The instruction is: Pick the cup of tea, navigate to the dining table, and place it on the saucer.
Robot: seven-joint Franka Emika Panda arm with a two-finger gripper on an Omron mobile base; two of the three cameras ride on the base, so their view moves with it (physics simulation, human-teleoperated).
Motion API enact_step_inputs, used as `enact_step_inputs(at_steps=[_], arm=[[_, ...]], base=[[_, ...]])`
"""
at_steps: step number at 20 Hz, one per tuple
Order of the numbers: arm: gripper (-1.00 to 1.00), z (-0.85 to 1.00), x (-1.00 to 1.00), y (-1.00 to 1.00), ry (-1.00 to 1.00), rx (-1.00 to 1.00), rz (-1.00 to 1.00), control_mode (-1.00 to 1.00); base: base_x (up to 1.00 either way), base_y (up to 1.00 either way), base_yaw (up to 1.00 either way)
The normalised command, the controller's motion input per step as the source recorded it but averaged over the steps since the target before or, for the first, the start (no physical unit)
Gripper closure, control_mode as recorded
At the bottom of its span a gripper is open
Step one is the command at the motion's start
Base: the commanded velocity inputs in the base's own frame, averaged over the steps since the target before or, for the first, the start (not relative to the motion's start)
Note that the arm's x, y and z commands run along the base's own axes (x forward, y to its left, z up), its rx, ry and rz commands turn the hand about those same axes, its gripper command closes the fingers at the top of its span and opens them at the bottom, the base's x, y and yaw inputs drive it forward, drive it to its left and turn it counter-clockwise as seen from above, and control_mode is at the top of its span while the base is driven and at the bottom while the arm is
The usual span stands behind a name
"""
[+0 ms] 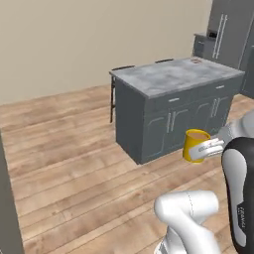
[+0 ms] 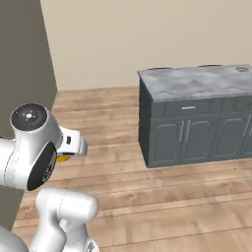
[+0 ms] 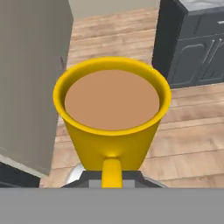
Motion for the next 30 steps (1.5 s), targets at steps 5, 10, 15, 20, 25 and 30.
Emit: enact_step_inputs(at_steps=[5, 10, 15, 20, 25, 30], arm=[[1.00, 0.00, 0.00, 0.00, 0.00, 0.00, 0.00, 1.00], [1.00, 0.00, 0.00, 0.00, 0.00, 0.00, 0.00, 1.00], [1.00, 0.00, 0.00, 0.00, 0.00, 0.00, 0.00, 1.00], [1.00, 0.00, 0.00, 0.00, 0.00, 0.00, 0.00, 1.00], [1.00, 0.00, 0.00, 0.00, 0.00, 0.00, 0.00, 1.00], [1.00, 0.00, 0.00, 0.00, 0.00, 0.00, 0.00, 1.00]], base=[[0.00, 0.03, -1.00], [0.59, 0.12, -0.71], [1.00, 0.09, -0.01], [1.00, -0.30, 0.04], [1.00, -0.64, 0.03], [1.00, -0.65, 0.05]])
